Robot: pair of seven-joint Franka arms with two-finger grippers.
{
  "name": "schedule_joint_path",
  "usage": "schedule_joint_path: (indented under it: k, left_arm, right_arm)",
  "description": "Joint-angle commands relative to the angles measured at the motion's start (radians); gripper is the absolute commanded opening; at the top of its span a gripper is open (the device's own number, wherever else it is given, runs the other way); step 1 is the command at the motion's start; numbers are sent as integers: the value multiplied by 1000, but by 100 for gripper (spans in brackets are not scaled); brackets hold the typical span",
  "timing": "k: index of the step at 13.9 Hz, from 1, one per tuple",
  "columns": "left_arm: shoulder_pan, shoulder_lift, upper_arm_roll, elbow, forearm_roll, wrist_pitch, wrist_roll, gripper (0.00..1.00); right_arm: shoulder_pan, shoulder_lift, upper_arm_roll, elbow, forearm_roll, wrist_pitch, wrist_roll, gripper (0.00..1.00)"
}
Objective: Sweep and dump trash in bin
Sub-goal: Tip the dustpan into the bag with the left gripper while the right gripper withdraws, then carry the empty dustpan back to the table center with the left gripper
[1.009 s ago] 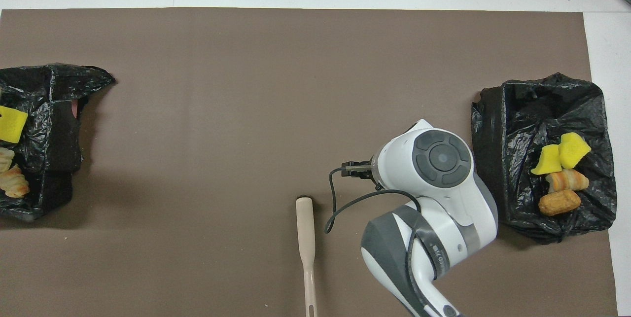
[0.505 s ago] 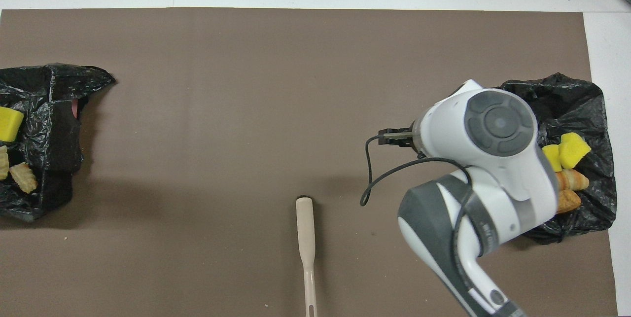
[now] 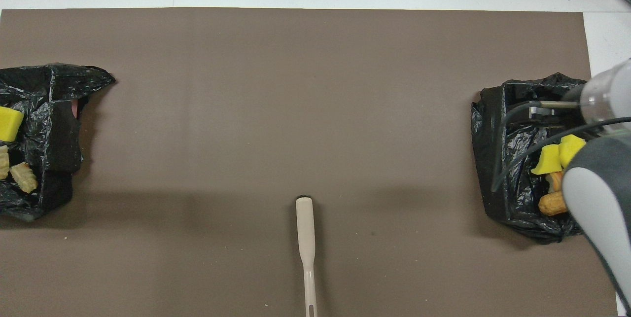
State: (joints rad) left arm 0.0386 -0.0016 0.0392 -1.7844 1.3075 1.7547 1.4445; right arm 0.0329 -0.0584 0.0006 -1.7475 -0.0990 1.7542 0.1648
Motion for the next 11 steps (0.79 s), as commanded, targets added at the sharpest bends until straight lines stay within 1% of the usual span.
schedule_joint_path:
  k: [1,2,4,5,6,7,8,9,10,11]
  left_arm:
    - [-11,-12,-28,49,-170,-66,-24,0]
    - [-11,-12,-28,72,-235,-83,-54,0]
    - [-11,-14,-28,77,-372,-104,-129,0]
    - [-11,-14,-28,77,-440,-104,-168,0]
    - [-9,-14,-30,77,-517,-109,-220,0]
    - [-9,-18,-30,77,-587,-116,-273,0]
    - [-11,-23,-30,71,-646,-116,-307,0]
    - [-11,-24,-32,69,-713,-118,-341,0]
    - [-11,-29,-30,62,-796,-116,-404,0]
    - [-11,-32,-32,57,-880,-116,-515,0]
  right_arm:
    - [-45,-23,-11,51,38,-91,-114,100]
    - [-62,-26,-16,49,48,-108,-122,100]
    - [-90,-58,-14,16,132,-111,-128,100]
    - [-91,-61,-14,17,139,-120,-132,100]
    - [-94,-58,-14,38,139,-151,-146,100]
    - [-94,-60,-17,81,137,-197,-168,100]
    - [-106,-60,-19,123,139,-262,-188,100]
    - [-113,-61,-19,138,133,-289,-191,100]
    - [-113,-67,-16,126,125,-285,-189,100]
    - [-110,-83,-14,109,124,-282,-188,100]
